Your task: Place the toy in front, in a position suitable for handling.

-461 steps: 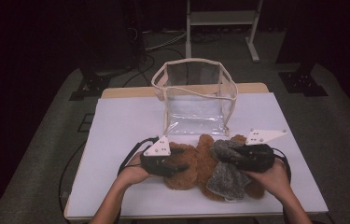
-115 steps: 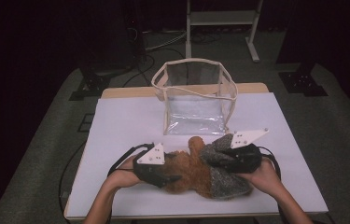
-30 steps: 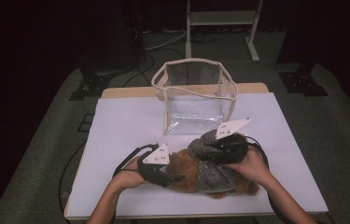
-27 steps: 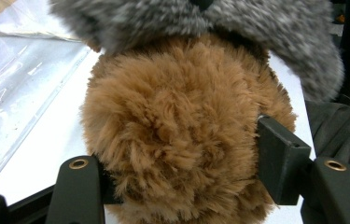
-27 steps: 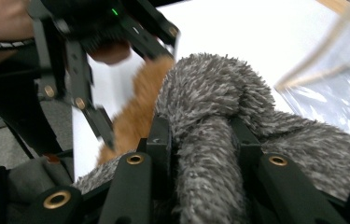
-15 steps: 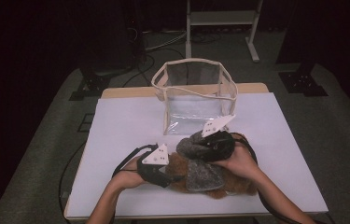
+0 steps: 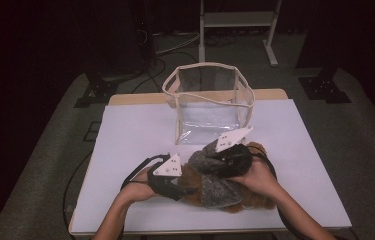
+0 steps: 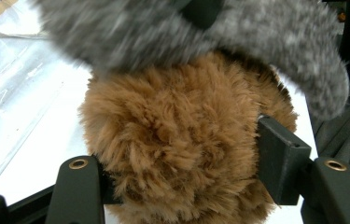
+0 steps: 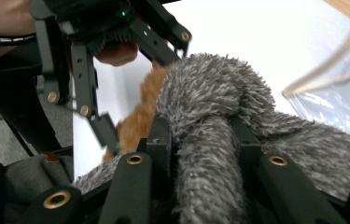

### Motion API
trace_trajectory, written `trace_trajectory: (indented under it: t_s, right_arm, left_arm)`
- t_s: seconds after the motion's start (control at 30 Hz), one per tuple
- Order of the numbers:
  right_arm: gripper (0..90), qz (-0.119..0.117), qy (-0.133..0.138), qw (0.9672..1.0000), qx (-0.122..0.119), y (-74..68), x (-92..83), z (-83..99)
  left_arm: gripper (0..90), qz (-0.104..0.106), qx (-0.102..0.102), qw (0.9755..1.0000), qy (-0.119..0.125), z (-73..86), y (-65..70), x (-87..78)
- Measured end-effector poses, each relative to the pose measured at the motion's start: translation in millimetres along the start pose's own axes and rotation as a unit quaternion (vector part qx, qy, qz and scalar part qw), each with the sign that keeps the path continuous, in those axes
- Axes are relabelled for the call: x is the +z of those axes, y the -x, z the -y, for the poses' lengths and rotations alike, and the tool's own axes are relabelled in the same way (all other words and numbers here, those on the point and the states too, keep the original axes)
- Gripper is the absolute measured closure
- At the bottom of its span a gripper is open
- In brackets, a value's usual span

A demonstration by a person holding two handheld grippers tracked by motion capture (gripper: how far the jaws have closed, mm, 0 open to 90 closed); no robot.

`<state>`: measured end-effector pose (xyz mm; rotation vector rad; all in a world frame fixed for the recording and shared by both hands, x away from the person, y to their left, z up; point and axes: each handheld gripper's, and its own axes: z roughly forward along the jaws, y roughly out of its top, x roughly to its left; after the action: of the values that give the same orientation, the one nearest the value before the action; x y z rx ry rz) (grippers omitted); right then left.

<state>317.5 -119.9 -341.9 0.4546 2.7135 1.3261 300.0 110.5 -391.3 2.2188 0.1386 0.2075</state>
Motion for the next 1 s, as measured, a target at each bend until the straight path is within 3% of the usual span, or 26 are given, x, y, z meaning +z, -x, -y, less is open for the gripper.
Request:
trace_trajectory:
  t_s: [0.07,0.2,0.23,0.33,0.47,0.6,0.73,0.77,0.83,0.93,1.0]
  right_arm:
    - [66.9,-0.003,-0.003,1.0000,-0.004,3.5,5.9,-5.4]
    - [66.9,-0.001,-0.001,0.9999,0.014,16.8,6.4,-4.5]
    - [66.9,0.008,0.002,0.9996,0.025,24.1,4.2,-1.2]
    - [66.9,0.021,-0.003,0.9993,0.031,29.9,1.3,1.8]
    - [66.9,0.058,-0.019,0.9971,0.045,43.6,-8.1,13.0]
    - [66.9,0.066,-0.009,0.9962,0.057,51.3,-14.1,19.7]
    - [66.9,0.056,-0.012,0.9970,0.053,47.0,-11.4,17.4]
    - [66.9,0.044,-0.015,0.9981,0.042,39.0,-9.4,13.7]
    - [66.9,0.041,-0.016,0.9984,0.035,35.9,-8.9,12.3]
    - [66.9,0.016,-0.002,0.9997,0.021,19.7,-7.2,2.8]
    - [66.9,0.009,0.002,0.9997,0.020,16.9,-6.5,0.8]
  left_arm:
    - [37.7,0.000,-0.001,1.0000,0.001,0.9,0.0,-0.5]
    - [37.7,-0.001,-0.002,1.0000,0.002,1.3,0.0,-0.6]
    - [37.7,-0.001,0.000,1.0000,0.001,1.0,0.0,-0.5]
    - [37.7,0.000,0.003,1.0000,0.000,0.7,0.0,-0.6]
    - [37.7,0.001,-0.001,1.0000,0.003,0.8,-0.4,-0.2]
    - [37.6,0.001,-0.001,1.0000,0.003,0.7,-0.7,-0.1]
    - [37.5,0.002,0.002,1.0000,0.003,1.0,-0.5,-0.4]
    - [37.3,0.001,0.002,1.0000,0.003,1.0,-0.8,-0.5]
    - [37.3,0.001,0.002,1.0000,0.002,1.0,-1.1,-0.6]
    - [37.1,-0.001,0.004,1.0000,0.000,0.2,-1.2,-0.1]
    - [37.2,-0.002,0.004,1.0000,-0.001,0.0,-1.5,-0.2]
